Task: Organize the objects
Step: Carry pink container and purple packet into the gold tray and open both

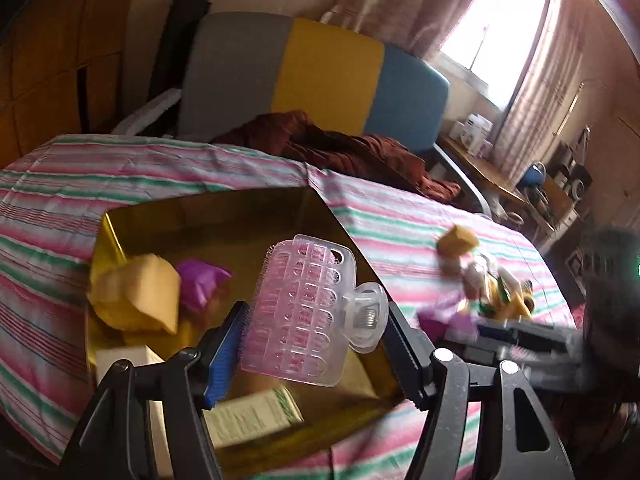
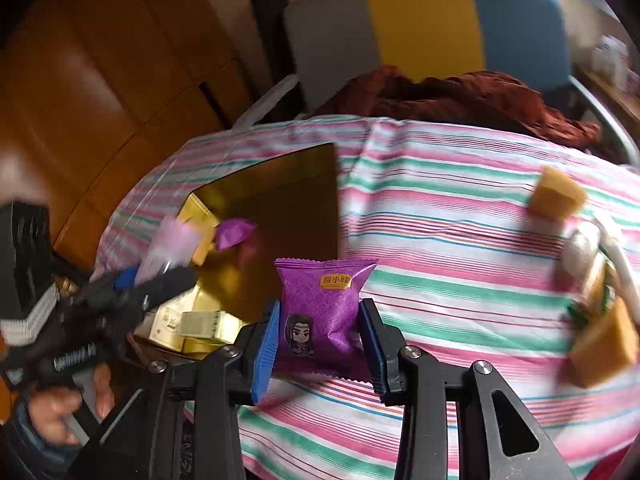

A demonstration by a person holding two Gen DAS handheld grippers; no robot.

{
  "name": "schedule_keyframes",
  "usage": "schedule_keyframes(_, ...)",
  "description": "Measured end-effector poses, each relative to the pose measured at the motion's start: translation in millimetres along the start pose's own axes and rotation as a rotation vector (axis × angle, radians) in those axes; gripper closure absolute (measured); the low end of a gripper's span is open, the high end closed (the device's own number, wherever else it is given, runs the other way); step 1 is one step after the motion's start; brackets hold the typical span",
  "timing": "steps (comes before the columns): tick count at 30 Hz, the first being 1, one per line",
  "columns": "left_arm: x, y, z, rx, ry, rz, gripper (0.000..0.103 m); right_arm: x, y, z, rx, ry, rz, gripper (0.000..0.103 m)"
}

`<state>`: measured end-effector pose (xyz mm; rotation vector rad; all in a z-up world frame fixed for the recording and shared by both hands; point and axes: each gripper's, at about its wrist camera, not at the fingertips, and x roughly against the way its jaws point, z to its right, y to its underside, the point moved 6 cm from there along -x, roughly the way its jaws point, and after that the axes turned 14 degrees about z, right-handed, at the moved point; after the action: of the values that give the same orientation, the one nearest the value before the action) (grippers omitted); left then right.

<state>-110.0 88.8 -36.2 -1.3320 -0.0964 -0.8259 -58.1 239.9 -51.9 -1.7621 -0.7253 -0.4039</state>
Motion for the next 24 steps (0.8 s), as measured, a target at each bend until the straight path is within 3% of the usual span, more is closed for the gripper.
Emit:
schedule_keyframes(11,-47.1,-47.9,-32.4,0.042,-0.048,0.007,0.035,-49.9,26.5,-46.1,0.084,-0.061,-0.114,0.063)
schedule_keyframes(13,-56.3,-55.0,-34.0,0.058,-0.030,-0.003,0.031,-55.0,32.4,-49.6,0.091,-0.074,-0.133,0.061)
schedule_keyframes(15,-60.2,-62.0,-34.7,0.063,-0.028,0.014,0.019,-56.2,39.4,-53.0,0.099,-0.088,-0.152,0.061)
schedule_keyframes(20,-56.9,-65.6,-40.6,0.082,-0.047,0.035,0.019,-56.8,46.9,-54.1,0.112,-0.073,-0.163,0.047)
schedule_keyframes(24,-43.0,-48.2,-45.9,0.090,-0.066,0.019,0.019,-51.9,45.0,-51.7,0.113,-0.054,-0.145,0.039)
